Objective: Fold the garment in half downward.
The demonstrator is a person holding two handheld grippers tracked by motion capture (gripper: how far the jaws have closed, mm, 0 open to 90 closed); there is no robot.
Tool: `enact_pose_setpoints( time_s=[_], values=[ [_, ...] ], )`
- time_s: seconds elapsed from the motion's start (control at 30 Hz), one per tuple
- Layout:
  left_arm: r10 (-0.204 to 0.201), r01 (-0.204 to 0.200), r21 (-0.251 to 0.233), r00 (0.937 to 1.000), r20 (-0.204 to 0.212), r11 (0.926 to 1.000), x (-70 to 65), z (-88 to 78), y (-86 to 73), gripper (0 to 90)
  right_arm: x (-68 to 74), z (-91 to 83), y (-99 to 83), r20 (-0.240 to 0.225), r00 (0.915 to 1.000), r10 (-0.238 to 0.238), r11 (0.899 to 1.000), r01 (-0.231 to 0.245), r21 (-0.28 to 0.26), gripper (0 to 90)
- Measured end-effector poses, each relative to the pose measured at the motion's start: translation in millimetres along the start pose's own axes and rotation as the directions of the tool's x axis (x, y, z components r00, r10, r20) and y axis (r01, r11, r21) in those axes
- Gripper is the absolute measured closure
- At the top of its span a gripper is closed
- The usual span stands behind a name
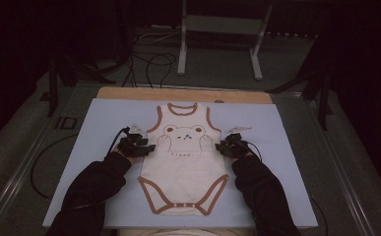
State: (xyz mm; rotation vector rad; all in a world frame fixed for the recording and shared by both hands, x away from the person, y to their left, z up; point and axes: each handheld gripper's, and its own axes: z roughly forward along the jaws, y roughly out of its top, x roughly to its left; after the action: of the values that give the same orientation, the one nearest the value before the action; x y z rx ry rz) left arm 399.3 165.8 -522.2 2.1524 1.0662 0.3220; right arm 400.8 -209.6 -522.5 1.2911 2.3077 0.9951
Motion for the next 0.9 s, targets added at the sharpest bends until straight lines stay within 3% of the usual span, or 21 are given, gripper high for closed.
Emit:
enact_pose_setpoints(
  time_s=[0.2, 0.43, 0.53, 0.63, 0.8, 0.9],
  values=[
    [-0.002, 0.003, 0.023, 0.9999, -0.015, 0.9997, -3.3, 1.0, 3.8, 65.2, 2.6, 0.6, 1.9, -0.016, 0.9999, -0.004, 1.0, 0.004, 0.016, 85.5],
    [-0.004, 0.003, 0.038, 0.9994, 0.033, 0.9993, -7.0, 3.2, 7.5, 87.9, 3.2, 0.8, 3.9, -0.031, 0.9995, -0.006, 1.0, 0.006, 0.029, 90.0],
    [-0.009, 0.008, 0.037, 0.9993, 0.037, 0.9993, -5.6, 2.7, 8.4, 89.5, 2.1, -0.1, 5.1, -0.047, 0.9989, -0.01, 0.999, 0.012, 0.039, 90.0],
    [-0.047, 0.046, 0.013, 0.9976, 0.052, 0.9989, -2.6, -0.8, 9.1, 89.8, 0.5, -3.0, 7.1, -0.055, 0.9984, -0.01, 0.999, 0.012, 0.036, 90.0],
    [-0.026, 0.026, 0.003, 0.9983, 0.051, 0.9997, -3.5, -8.3, 12.4, 90.0, -1.5, -11.1, 12.3, -0.083, 0.9965, 0.015, 1.0, -0.014, 0.006, 90.0],
    [-0.026, 0.027, -0.008, 0.9981, 0.056, 0.9996, -4.1, -13.8, 14.0, 90.0, 1.3, -16.6, 13.6, -0.077, 0.9971, -0.005, 1.0, 0.004, -0.006, 90.0]
  ],
)
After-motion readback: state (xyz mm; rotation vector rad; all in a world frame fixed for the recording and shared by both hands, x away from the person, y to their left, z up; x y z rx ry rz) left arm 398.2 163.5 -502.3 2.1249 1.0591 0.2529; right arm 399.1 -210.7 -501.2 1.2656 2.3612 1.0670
